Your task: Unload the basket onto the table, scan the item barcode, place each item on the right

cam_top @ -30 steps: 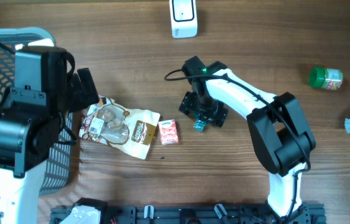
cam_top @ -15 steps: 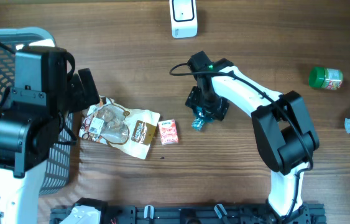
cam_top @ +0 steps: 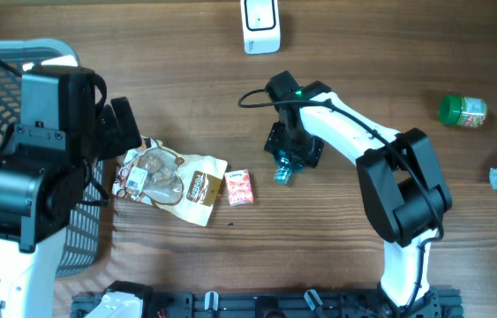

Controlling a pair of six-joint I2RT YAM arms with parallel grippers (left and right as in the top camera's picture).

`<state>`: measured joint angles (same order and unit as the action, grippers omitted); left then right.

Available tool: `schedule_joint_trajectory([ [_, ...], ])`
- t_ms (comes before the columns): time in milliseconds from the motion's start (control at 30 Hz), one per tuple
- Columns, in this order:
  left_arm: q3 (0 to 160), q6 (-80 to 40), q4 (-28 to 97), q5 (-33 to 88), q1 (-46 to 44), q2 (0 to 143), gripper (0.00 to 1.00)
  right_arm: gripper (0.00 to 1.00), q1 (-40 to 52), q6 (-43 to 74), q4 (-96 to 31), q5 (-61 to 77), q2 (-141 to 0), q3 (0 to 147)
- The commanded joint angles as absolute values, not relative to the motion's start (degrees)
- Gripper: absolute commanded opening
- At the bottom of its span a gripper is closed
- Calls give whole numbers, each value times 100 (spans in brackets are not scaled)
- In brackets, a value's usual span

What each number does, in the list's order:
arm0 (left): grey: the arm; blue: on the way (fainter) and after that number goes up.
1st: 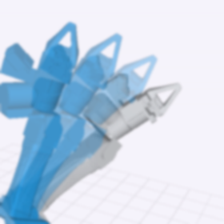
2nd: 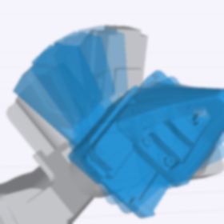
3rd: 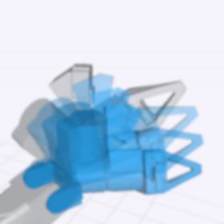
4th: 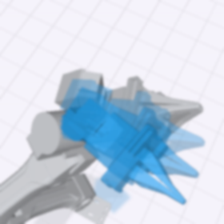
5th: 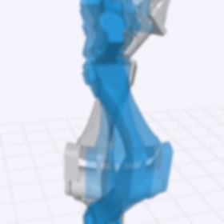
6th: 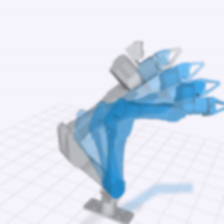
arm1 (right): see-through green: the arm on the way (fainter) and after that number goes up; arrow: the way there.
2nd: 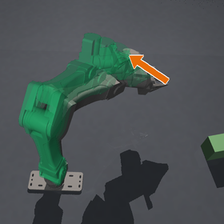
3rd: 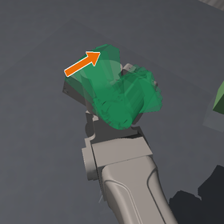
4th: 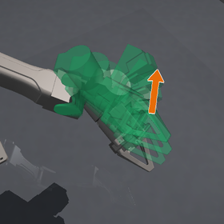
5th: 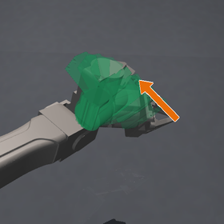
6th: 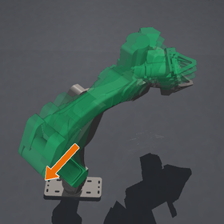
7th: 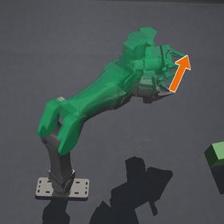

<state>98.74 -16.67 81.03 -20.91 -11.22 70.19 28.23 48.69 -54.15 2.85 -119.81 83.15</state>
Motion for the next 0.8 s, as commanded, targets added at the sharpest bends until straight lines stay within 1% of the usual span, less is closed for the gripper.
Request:
schedule_joint_trajectory([
  [0,9859,-1699,8112,-2016,-1107,7019,100,57,2788,4644,-5437,130,-12064,8709],
  [133,9859,-1699,8110,-2014,-1107,7019,100,57,2786,4259,-5398,73,-12062,8995],
  [267,9859,-1699,8110,-2014,-1107,7019,100,58,2786,4112,-5500,-370,-12064,9402],
  [500,9859,-1699,8110,-2014,-1107,7019,100,59,2783,3297,-4418,-1192,-12064,9452],
  [600,9859,-1699,8110,-2016,-1107,7019,100,59,2766,3306,-4049,-1306,-12064,9452],
  [700,9859,-1699,8110,-2016,-1107,7019,100,59,2766,3297,-4007,-1280,-12064,9564],
  [767,9859,-1699,8110,-2016,-1107,7019,100,57,2766,3183,-3992,-1284,-12064,9760],
])
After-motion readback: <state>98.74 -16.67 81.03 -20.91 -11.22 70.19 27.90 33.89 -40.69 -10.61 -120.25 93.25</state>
